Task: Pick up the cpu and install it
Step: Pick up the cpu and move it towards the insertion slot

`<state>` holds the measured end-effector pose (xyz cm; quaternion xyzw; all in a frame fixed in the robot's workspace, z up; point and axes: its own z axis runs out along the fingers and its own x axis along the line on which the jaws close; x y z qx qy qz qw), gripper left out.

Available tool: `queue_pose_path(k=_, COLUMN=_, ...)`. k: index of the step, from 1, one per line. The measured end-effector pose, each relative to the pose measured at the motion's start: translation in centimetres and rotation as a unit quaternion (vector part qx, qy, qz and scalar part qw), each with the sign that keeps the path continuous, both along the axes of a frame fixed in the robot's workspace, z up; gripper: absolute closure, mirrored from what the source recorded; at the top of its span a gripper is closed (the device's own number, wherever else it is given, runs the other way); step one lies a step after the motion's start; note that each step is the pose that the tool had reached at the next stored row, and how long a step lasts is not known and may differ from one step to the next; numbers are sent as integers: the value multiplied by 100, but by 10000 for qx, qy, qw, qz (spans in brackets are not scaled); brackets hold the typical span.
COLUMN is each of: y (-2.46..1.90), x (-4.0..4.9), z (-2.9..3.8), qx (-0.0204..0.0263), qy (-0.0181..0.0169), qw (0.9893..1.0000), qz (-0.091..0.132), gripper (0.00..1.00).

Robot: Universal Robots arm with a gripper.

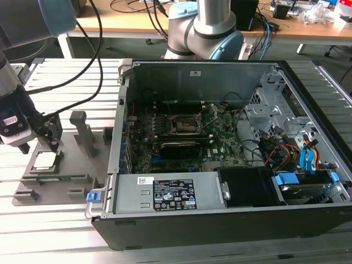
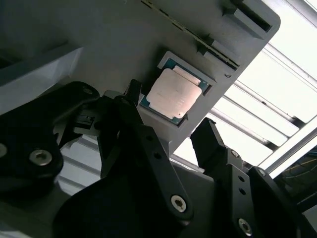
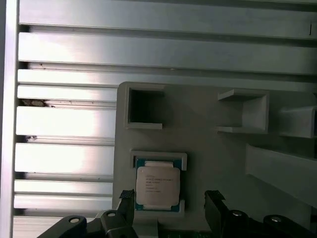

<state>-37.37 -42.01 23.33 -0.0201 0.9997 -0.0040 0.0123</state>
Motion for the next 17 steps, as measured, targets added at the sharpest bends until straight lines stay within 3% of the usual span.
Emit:
queue_pose_path(k=8, y=0, x=0, z=-75, qx=-4, qy=0, qw=10000, qz=0, gripper=32)
queue_pose_path(k=17, y=-2, x=-46, z=-279, qx=-18, qy=0, qw=10000, qz=-22, gripper=32)
